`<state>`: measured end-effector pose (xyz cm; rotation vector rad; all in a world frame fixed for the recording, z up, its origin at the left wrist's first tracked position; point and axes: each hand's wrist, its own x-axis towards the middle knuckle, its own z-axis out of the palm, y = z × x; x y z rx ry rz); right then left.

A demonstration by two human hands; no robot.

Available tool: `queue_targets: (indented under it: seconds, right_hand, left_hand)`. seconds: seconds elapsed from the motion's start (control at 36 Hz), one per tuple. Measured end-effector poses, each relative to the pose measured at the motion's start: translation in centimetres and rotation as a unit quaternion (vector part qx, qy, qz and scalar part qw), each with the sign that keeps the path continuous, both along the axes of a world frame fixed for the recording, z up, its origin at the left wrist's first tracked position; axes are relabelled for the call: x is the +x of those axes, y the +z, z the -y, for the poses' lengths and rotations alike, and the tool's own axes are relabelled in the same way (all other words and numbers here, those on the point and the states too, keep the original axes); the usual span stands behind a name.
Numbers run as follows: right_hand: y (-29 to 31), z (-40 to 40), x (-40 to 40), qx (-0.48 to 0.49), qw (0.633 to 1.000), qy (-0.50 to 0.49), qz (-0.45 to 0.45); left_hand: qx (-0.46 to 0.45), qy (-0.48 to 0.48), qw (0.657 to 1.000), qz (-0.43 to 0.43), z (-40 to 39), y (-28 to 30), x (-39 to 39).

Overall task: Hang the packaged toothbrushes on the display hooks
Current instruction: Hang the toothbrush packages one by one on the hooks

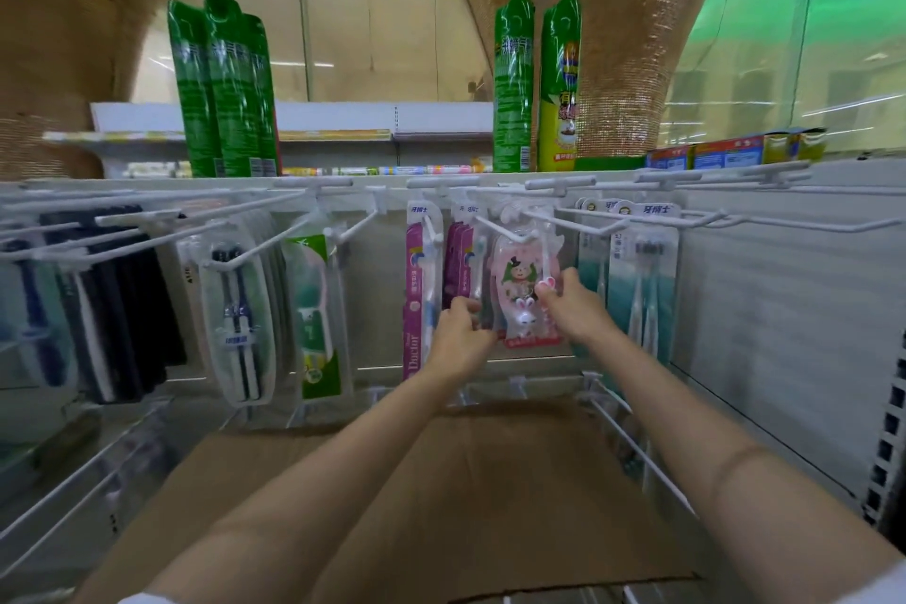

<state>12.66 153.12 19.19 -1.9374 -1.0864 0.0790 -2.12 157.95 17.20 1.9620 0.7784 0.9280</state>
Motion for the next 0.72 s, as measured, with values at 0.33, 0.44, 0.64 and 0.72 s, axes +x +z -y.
queue_targets:
  seconds: [0.33,0.44,0.64,0.72]
  right_hand:
    - [-0.2,-0.4,0.6,-0.033,0.998,-0.029,0.042]
    - [-1.2,1.6,0.5,-0.046,0.991,-0.058,0.11]
    - [-2.4,7.0,3.3,0.188,0.97,-0.14,0.065]
    - [-2.6,8.3,5.5,0.2,0.956,-0.21,0.04]
  left_hand:
    - [0.021,-0.031,0.999,-0.009,0.6,0.3,1.6]
    - [0.027,-0.07,0.997,0.01,1.3,0.5,2.9]
    - [0.001,-0.102,0.995,0.0,2.8,0.0,6.0]
    - [-0.012,-0.162,0.987,-0.006,4.2,0.2,6.9]
